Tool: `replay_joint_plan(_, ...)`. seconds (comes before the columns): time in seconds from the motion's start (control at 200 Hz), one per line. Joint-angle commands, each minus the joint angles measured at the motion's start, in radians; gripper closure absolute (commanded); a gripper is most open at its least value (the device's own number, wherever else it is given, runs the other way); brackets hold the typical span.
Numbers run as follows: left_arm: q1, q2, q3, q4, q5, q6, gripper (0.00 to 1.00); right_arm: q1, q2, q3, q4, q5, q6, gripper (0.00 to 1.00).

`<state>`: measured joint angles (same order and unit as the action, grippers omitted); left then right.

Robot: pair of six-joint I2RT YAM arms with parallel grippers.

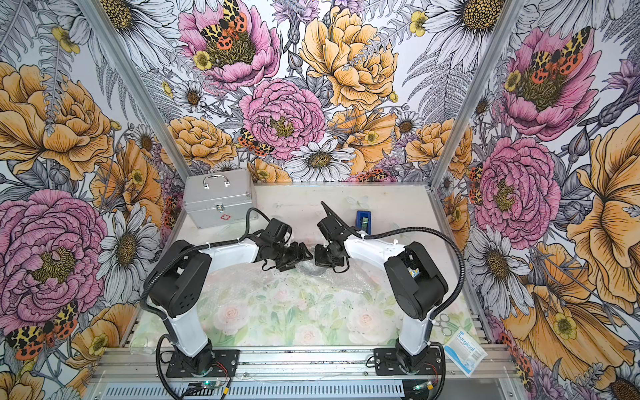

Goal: Wrap bowls in bubble wrap
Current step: Wrap the bowl in bubble wrap.

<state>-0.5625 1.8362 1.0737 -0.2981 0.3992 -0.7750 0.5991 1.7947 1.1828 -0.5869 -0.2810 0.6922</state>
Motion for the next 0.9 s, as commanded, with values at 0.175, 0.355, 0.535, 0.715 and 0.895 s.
replay_joint_plan(0.175, -0.012, 0.084, 0.048, -0.043, -0.014, 0.04, 0.36, 0.008, -0.103, 0.024, -0.004, 0.064, 0.033, 0.75)
replay_joint_plan(0.355, -0.019, 0.088, 0.024, -0.044, -0.021, 0.051, 0.41, -0.036, -0.33, -0.078, -0.025, 0.16, 0.096, 0.5)
replay_joint_plan(0.535, -0.022, 0.071, 0.026, -0.049, -0.024, 0.054, 0.42, -0.174, -0.495, -0.317, -0.091, 0.144, 0.17, 0.34)
replay_joint_plan(0.715, -0.031, 0.069, 0.034, -0.058, -0.031, 0.053, 0.44, -0.277, -0.475, -0.461, -0.093, 0.102, 0.171, 0.34)
replay_joint_plan(0.895, -0.031, 0.066, 0.032, -0.071, -0.038, 0.06, 0.45, -0.321, -0.418, -0.492, -0.054, 0.089, 0.149, 0.32)
